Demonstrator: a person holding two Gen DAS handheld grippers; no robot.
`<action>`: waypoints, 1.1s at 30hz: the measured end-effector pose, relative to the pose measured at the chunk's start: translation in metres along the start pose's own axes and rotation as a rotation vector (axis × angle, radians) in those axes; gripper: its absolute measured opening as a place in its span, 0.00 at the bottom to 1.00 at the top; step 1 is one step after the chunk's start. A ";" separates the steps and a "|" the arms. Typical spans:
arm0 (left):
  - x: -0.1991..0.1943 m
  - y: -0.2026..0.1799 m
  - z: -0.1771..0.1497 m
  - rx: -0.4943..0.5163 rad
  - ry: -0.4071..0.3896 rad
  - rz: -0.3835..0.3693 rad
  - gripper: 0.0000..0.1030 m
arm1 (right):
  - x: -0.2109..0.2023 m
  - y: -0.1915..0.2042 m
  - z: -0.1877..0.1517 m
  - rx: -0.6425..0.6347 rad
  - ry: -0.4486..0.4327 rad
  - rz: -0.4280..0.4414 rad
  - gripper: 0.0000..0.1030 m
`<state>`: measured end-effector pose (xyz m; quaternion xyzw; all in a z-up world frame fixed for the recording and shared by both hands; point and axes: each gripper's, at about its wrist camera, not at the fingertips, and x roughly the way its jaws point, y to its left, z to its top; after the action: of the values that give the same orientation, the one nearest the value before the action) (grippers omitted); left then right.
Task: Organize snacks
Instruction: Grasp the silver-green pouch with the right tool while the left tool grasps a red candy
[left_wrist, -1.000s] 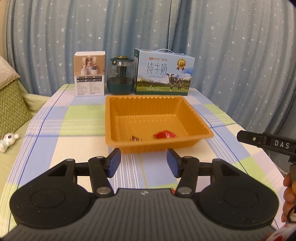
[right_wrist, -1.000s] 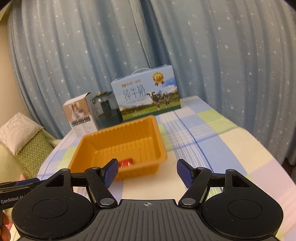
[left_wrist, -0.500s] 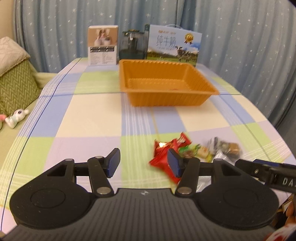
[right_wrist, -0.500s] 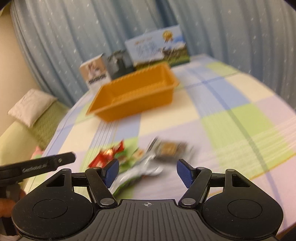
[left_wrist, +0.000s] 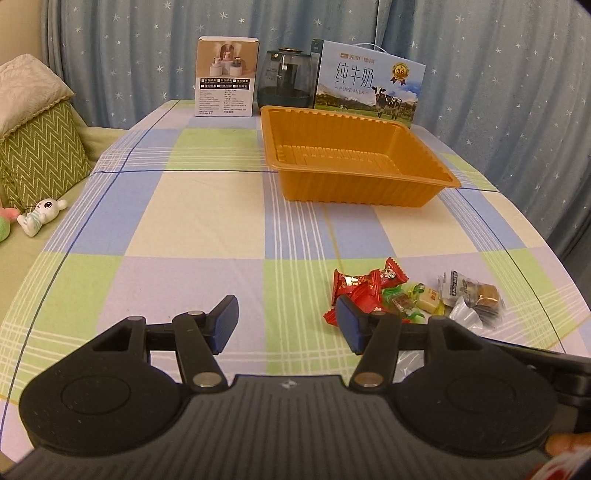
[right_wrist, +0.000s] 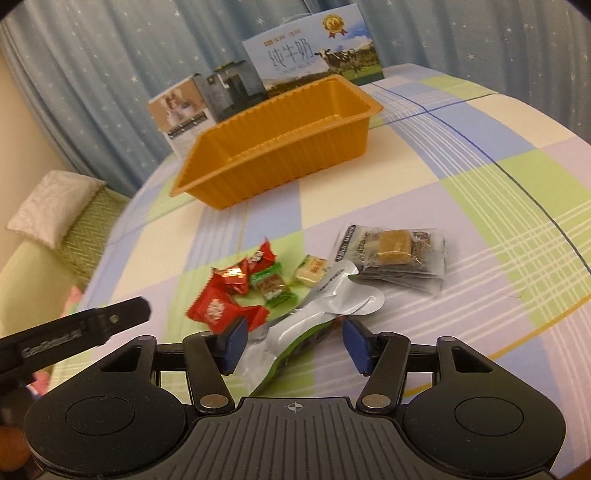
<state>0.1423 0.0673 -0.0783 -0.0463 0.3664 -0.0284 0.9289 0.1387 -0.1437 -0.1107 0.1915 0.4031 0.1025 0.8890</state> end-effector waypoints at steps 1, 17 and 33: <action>0.000 0.000 0.000 -0.002 0.001 -0.001 0.54 | 0.002 0.000 0.001 -0.008 0.006 -0.013 0.54; 0.006 -0.009 -0.002 0.006 0.017 -0.026 0.58 | -0.020 -0.023 0.009 -0.146 0.019 -0.204 0.40; 0.016 -0.017 -0.006 0.023 0.046 -0.031 0.60 | -0.005 -0.020 0.007 -0.087 -0.017 -0.181 0.55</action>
<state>0.1493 0.0486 -0.0919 -0.0407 0.3868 -0.0481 0.9200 0.1415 -0.1654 -0.1118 0.1165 0.4065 0.0373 0.9055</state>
